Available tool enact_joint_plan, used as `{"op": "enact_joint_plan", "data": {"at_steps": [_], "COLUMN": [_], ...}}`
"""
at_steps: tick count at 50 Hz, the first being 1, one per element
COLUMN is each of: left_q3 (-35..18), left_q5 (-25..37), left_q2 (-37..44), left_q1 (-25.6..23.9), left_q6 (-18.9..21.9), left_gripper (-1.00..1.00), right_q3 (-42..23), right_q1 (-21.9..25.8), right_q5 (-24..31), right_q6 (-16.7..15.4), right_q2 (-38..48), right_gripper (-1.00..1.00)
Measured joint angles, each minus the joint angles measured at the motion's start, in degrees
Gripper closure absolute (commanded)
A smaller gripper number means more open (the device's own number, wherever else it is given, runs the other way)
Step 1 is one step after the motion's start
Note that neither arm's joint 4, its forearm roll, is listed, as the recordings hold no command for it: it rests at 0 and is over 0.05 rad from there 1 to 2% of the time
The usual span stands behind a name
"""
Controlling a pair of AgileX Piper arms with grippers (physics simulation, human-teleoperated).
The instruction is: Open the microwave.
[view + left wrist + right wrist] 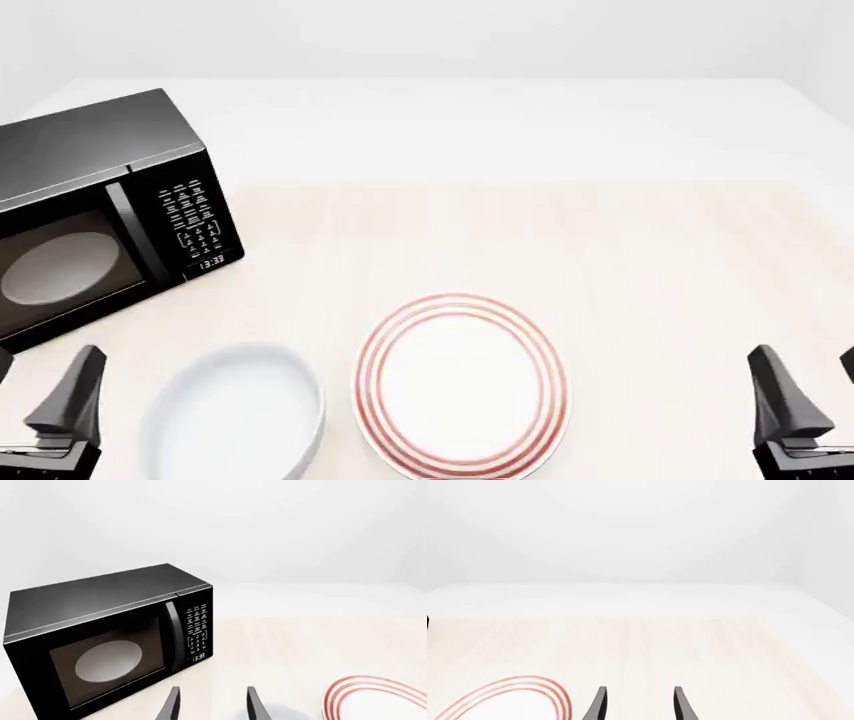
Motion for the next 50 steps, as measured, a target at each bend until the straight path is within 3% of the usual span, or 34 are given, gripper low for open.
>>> {"op": "enact_joint_plan", "data": {"at_steps": [27,50], "left_q3": [-1.0,-5.4], "left_q5": [-0.9,-13.7], "left_q2": [3.5,21.1], "left_q1": [4.1,4.6], "left_q6": [0.7,-0.1], "left_gripper": [-1.0,-1.0], "right_q3": [-0.1,-0.1], "right_q1": [0.0,0.0], "right_q5": [0.1,0.1], "right_q6": [0.1,0.1], "right_q2": [0.1,0.1], "right_gripper": [-1.0,-1.0]}}
